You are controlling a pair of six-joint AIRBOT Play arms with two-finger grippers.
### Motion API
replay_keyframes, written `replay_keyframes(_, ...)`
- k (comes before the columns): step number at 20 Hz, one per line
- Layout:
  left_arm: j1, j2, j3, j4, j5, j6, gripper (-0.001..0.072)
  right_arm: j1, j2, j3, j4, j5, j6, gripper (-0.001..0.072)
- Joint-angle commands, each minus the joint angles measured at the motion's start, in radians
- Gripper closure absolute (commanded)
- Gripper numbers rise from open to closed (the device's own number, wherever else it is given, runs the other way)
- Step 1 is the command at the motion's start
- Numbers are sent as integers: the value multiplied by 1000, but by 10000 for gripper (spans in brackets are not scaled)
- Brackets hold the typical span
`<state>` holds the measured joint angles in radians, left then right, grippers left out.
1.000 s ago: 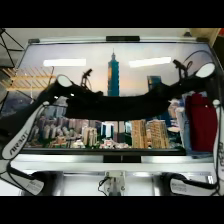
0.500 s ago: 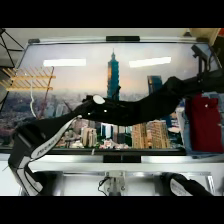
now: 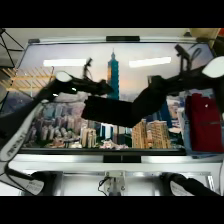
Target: Fold the shirts.
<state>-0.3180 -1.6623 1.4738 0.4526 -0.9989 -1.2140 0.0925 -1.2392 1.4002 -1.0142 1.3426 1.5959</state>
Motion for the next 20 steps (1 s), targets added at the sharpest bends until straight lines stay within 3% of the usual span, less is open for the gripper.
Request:
replay_keyframes(1, 225, 216, 1, 132, -90, -15, 679, 162, -107, 1, -12, -176, 34, 645)
replay_keyframes(5, 455, 444, 1, 131, -165, -44, 677, 336, -280, 1, 33, -410, 87, 645)
replay_keyframes(9, 525, 614, -1, 132, -201, -43, 677, 432, -467, 1, 231, -566, 93, 635)
replay_keyframes(10, 523, 639, -2, 132, -206, -43, 677, 448, -502, 1, 285, -597, 92, 478)
replay_keyframes(11, 519, 655, -2, 132, -216, -43, 677, 460, -525, 1, 351, -626, 64, 160)
replay_keyframes(12, 513, 665, -3, 132, -223, -43, 677, 466, -537, 1, 444, -646, -15, 57)
replay_keyframes(14, 505, 663, -3, 143, -235, -29, 677, 456, -520, 1, 548, -629, -143, 57)
replay_keyframes(15, 504, 659, -4, 160, -233, -29, 677, 439, -498, 1, 527, -599, -153, 57)
replay_keyframes(17, 505, 653, -4, 190, -233, -29, 677, 380, -434, 1, 402, -494, -145, 57)
replay_keyframes(20, 505, 647, -11, 198, -226, -29, 677, 265, -316, 1, 91, -286, -62, 57)
